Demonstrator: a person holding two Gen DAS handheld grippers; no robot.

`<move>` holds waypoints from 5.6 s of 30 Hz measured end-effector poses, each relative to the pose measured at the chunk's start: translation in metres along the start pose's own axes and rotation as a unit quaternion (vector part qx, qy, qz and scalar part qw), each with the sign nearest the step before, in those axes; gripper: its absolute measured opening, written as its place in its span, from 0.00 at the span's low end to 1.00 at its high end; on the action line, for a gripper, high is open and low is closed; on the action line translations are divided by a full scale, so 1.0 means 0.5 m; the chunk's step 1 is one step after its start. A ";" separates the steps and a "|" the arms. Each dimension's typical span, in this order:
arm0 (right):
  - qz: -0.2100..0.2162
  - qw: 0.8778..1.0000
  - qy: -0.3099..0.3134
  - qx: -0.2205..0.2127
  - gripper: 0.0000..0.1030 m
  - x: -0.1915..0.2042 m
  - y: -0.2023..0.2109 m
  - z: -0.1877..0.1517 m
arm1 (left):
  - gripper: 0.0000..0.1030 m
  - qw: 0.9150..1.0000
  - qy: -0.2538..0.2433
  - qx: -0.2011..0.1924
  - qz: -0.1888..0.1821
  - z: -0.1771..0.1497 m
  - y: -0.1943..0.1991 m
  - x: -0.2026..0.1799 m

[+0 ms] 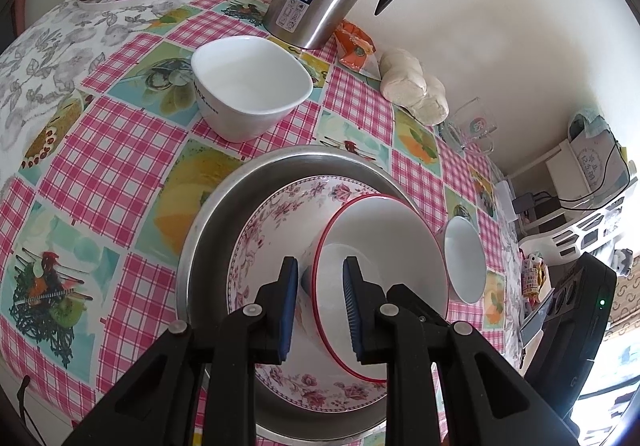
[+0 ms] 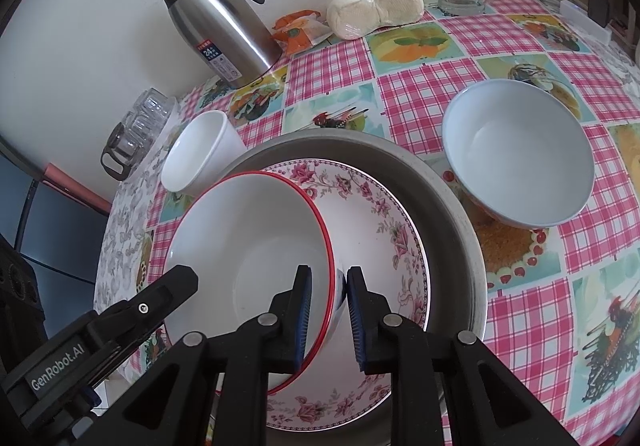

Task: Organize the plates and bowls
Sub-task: 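Lower the red-rimmed bowl onto the pink-floral plate in the basin, then open both grippers to release the bowl, then move both grippers toward the white square bowl beside the basin, then close both grippers on the rim of the white square bowl, then lift the white square bowl with both grippers and carry it over the basin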

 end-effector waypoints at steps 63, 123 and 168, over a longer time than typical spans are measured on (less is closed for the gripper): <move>-0.058 0.991 0.073 -0.101 1.00 0.029 0.094 0.055 | 1.00 0.972 0.086 -0.147 0.161 0.111 0.113 0.173; -0.088 0.990 0.105 -0.010 1.00 0.228 -0.080 0.214 | 0.98 0.982 0.142 -0.117 0.043 0.333 0.025 0.237; -0.103 0.986 0.100 0.083 0.20 0.237 -0.260 0.214 | 0.27 0.994 0.087 -0.071 0.006 0.338 -0.118 0.207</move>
Point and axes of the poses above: each gripper's, at about its wrist camera, not at the fingertips, and y roughly against the way its jaws point, x to its left, z to its top, the point moved 9 cm from there along -y, roughly the way its jaws point, and after that the axes turned 7 degrees about y, right-handed, at the moved point
